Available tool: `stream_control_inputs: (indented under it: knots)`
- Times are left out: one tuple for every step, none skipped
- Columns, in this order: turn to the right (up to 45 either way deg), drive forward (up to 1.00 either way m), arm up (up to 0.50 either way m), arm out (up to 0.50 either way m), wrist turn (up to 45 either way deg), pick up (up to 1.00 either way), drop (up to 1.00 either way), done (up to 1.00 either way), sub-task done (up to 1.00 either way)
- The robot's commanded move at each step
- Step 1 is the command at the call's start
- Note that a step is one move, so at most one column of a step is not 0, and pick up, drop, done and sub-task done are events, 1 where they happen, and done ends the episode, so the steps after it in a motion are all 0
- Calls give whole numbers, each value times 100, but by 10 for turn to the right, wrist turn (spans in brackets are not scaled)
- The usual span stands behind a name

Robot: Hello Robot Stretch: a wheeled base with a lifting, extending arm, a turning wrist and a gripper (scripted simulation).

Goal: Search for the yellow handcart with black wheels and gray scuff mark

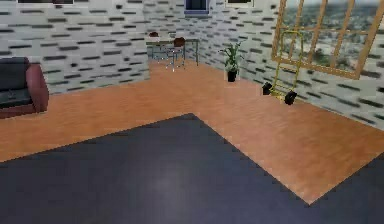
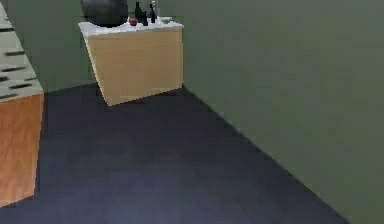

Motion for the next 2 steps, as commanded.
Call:
stream_control_inputs:
  knots:
    - [330, 0, 0, 0, 0, 0, 0, 0, 0]
    - [0, 100, 0, 0, 0, 0, 0, 0, 0]
